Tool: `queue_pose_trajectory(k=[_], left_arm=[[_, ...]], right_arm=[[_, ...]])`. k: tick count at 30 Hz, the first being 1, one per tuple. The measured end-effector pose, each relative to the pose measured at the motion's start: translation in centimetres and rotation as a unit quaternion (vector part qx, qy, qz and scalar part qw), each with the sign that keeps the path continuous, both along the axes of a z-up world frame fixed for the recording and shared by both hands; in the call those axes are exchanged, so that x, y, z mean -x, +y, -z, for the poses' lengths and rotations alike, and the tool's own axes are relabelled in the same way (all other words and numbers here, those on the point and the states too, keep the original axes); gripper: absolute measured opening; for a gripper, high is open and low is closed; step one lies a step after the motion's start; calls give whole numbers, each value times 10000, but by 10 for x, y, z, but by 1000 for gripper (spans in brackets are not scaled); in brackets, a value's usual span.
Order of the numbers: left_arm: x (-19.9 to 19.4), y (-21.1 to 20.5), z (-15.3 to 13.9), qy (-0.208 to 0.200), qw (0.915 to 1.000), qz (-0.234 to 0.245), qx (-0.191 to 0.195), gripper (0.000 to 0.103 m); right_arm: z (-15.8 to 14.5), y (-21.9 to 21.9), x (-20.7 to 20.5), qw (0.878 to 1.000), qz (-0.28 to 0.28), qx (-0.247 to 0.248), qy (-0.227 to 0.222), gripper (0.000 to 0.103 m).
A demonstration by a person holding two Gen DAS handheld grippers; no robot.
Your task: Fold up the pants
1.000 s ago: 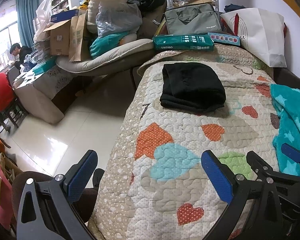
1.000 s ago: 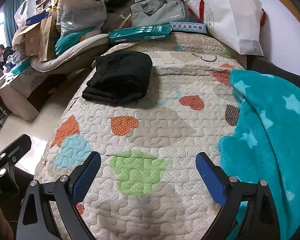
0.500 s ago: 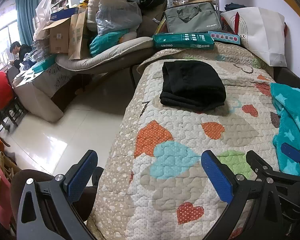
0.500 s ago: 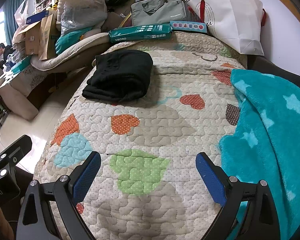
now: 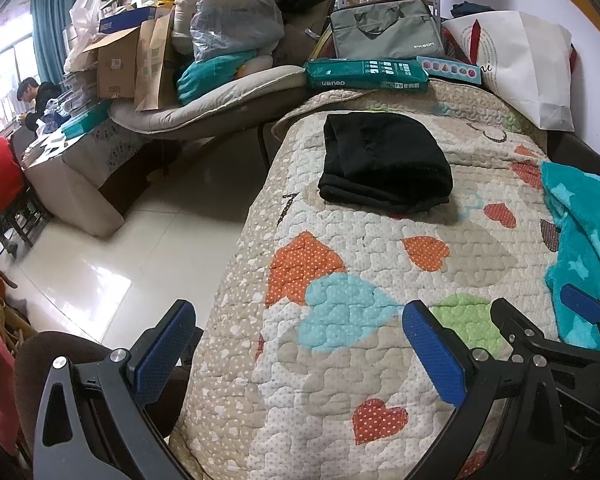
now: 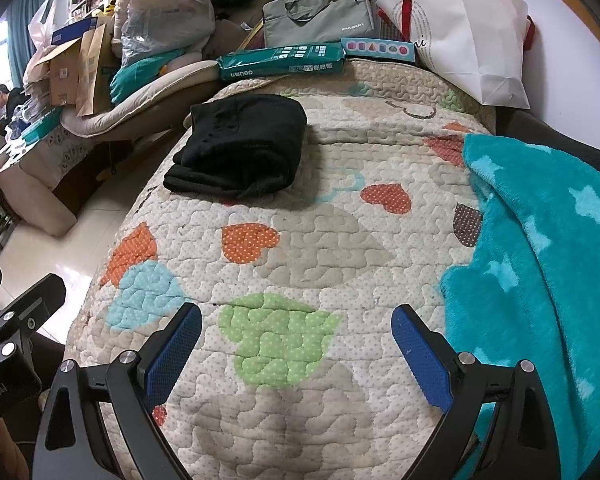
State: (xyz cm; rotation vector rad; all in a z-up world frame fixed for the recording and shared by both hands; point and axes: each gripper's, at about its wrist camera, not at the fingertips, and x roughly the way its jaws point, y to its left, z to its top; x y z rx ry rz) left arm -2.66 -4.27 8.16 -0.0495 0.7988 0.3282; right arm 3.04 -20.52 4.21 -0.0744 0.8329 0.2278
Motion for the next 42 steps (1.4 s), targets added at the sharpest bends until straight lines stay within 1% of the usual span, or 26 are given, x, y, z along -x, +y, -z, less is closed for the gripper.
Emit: queue_pose_trajectory(k=[25,42], left_arm=[[0,-1,2,44,9999,31,98,103],[1,3,6,128,9997,-64,175,103]], right_arm=[[2,2,0,10000,-2,25,39,98],[7,3,0,10000,-39,56,63,98]])
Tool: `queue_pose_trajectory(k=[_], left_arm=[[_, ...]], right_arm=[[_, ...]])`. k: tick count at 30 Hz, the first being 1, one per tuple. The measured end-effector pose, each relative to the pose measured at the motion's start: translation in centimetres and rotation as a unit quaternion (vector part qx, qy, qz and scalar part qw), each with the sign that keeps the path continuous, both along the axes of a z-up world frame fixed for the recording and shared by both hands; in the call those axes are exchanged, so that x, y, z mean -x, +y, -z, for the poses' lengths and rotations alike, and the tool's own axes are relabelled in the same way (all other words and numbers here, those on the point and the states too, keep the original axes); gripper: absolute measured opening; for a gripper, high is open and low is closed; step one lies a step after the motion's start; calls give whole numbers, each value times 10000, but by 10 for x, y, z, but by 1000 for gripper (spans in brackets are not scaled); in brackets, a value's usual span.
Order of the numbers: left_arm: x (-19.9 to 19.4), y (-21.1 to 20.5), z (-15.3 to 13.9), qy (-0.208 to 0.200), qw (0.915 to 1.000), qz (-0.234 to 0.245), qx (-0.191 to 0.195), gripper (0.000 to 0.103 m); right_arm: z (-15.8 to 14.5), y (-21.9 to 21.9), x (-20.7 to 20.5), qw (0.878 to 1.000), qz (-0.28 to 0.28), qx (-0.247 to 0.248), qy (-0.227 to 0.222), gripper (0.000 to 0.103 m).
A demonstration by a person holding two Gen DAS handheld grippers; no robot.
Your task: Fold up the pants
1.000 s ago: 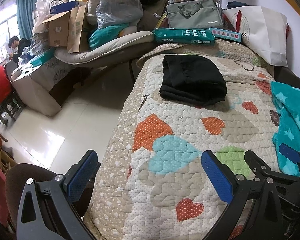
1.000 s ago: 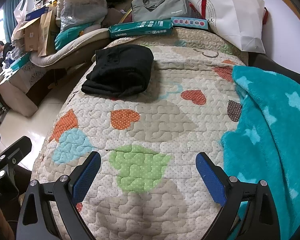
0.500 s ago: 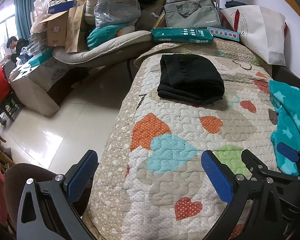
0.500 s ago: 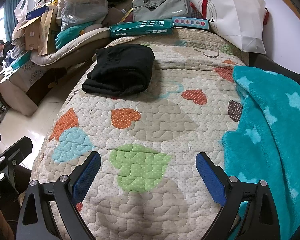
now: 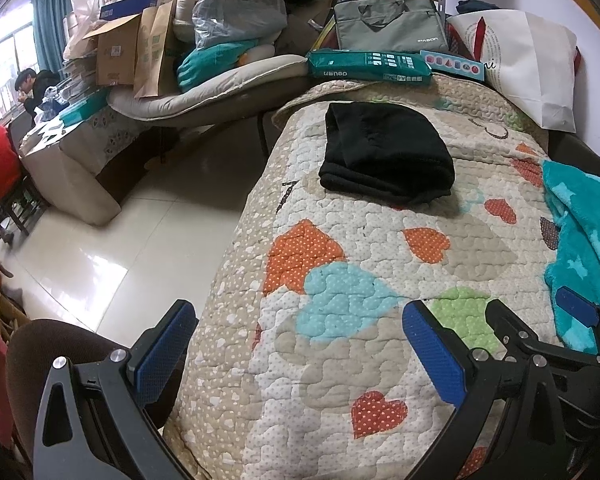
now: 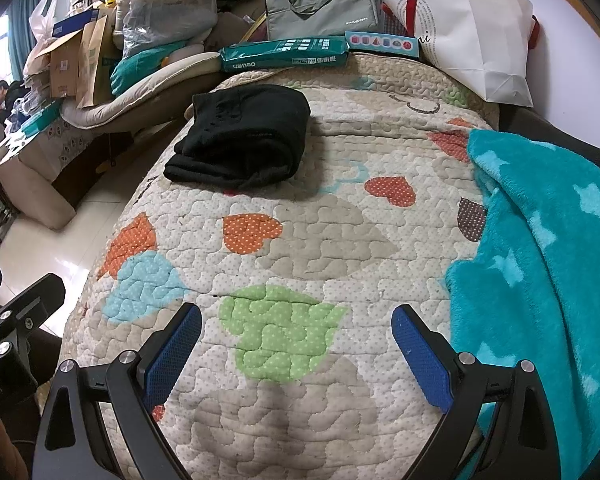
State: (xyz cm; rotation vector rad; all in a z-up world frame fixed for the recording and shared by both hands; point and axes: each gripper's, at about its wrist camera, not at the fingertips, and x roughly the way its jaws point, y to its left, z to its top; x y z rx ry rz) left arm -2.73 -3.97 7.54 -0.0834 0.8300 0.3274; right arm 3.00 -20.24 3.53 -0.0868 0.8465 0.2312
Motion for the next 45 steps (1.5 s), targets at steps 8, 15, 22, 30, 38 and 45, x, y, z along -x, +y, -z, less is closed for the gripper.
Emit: queue_pose_trajectory(k=[8,15,22,30,38,45], left_arm=[[0,-1,2,33,10000,16,48,103],[0,0,2,40,10000,15,57,103],[0,-3,2,58,10000,26,72,103],[-1,-4,4,99,9999,54,75,103],[-1,-4,4,106,9999,63,100,103],[-1,-3,6,139,9996,77,233,103]], right_arm=[[-1,1,0,10000,4,-1,7,98],[2,0,0,10000,-11,5,33,98],[2,0,-1,10000,-22,20,45,98],[2,1,-1,10000,-25,19,51,99],[3,1,-2,10000,-42,34,63,99],[4,0,-1,10000,-47,38,58,99]])
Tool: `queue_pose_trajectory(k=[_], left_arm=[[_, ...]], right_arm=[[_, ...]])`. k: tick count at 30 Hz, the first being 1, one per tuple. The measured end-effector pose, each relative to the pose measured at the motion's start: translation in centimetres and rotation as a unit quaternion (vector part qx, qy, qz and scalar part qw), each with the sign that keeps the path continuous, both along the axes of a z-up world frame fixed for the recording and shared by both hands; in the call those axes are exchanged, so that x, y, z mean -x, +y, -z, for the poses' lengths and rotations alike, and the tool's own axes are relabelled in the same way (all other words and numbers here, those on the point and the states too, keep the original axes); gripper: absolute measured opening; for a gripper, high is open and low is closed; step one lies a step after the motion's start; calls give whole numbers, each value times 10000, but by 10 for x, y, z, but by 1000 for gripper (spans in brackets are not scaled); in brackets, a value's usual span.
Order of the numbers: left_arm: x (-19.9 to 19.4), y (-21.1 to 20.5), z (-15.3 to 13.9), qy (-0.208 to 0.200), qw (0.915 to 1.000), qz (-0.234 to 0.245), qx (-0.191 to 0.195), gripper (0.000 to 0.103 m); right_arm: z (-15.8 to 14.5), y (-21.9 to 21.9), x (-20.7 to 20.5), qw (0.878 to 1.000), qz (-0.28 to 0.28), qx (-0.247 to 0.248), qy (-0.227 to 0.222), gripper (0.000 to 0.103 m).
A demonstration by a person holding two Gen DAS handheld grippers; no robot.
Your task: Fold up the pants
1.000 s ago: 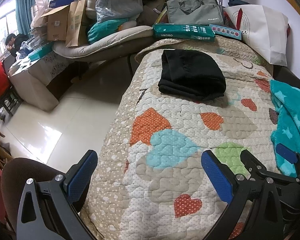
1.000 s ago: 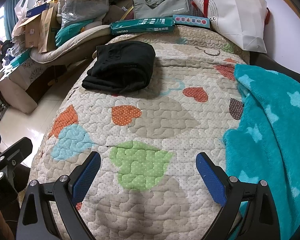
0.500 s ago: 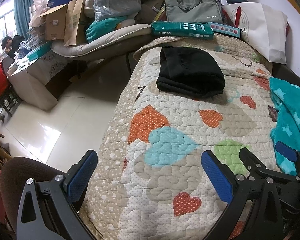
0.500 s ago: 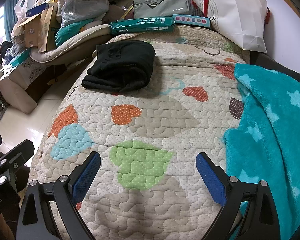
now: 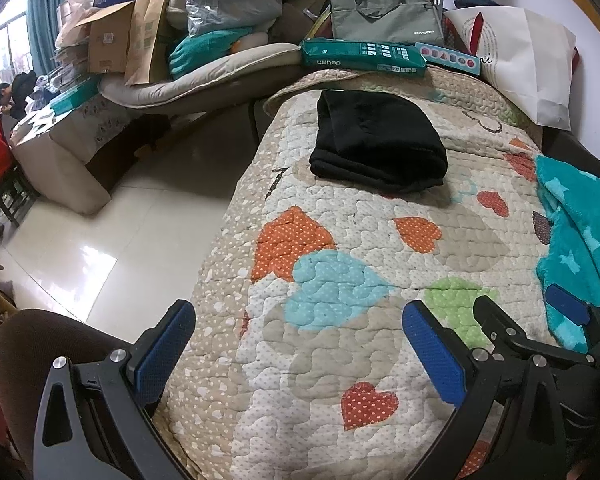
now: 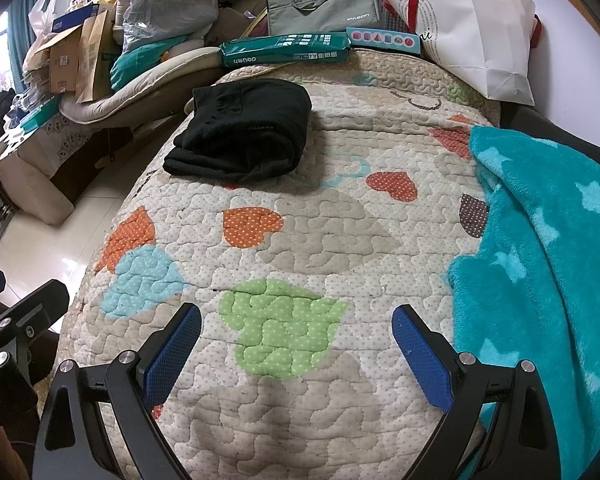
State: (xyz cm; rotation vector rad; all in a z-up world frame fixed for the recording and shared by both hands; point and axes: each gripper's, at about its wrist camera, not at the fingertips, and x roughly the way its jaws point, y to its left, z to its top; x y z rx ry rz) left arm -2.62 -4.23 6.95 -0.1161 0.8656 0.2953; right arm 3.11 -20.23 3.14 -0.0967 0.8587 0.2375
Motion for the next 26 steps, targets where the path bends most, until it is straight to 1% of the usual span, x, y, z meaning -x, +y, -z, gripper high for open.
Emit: queue_pose_trajectory(k=[21,26], left_arm=[[0,2,3,43,10000,0,72,103],[0,8,7,144,9996,-127,225,103]], right_arm=[[0,1,1,10000,8,4,4,99],[-1,2,0,10000,10,7,4,99]])
